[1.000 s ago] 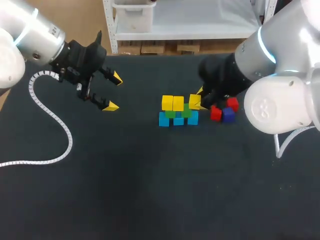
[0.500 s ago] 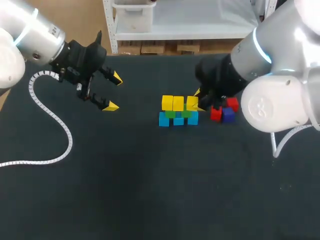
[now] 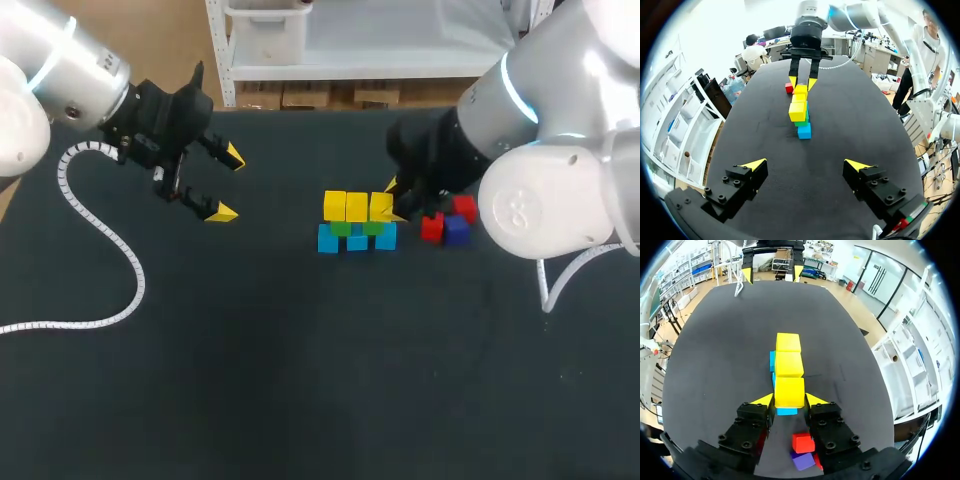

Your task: Place the blue cubes, place green cubes on the blue cubes, place the yellow cubes on the green cubes, then place the red cubes on the yellow cubes, and place purple cube on the red cubes.

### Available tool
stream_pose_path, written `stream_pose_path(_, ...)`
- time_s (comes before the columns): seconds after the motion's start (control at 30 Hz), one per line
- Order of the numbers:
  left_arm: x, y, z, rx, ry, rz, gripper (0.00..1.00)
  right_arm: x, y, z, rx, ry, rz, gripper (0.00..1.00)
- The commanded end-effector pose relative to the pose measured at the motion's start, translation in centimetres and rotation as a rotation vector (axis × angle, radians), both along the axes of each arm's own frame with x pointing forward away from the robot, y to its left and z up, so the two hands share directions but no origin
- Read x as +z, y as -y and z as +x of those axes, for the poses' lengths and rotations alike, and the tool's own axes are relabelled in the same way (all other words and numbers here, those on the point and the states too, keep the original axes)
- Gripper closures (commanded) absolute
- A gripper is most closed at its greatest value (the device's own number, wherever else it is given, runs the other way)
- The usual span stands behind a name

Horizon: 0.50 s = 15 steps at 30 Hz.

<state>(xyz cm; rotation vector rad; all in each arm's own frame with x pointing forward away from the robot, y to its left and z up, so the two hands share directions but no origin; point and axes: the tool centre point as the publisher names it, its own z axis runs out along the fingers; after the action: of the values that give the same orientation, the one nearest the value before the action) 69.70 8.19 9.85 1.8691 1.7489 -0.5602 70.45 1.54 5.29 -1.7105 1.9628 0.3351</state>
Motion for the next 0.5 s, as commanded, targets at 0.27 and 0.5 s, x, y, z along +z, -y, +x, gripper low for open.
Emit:
stream_pose_path(0.27,-0.07,0.00,0.13,-0.002,-0.001,-0.001,0.00,-0.03,-0.37,0.12,0.017,-0.004,0.005,1.00)
stream_pose_path(0.5,-0.07,0.00,0.13,-0.002,-0.001,-0.001,0.00,-0.06,-0.33,0.19,0.019,-0.005,0.004,0.96)
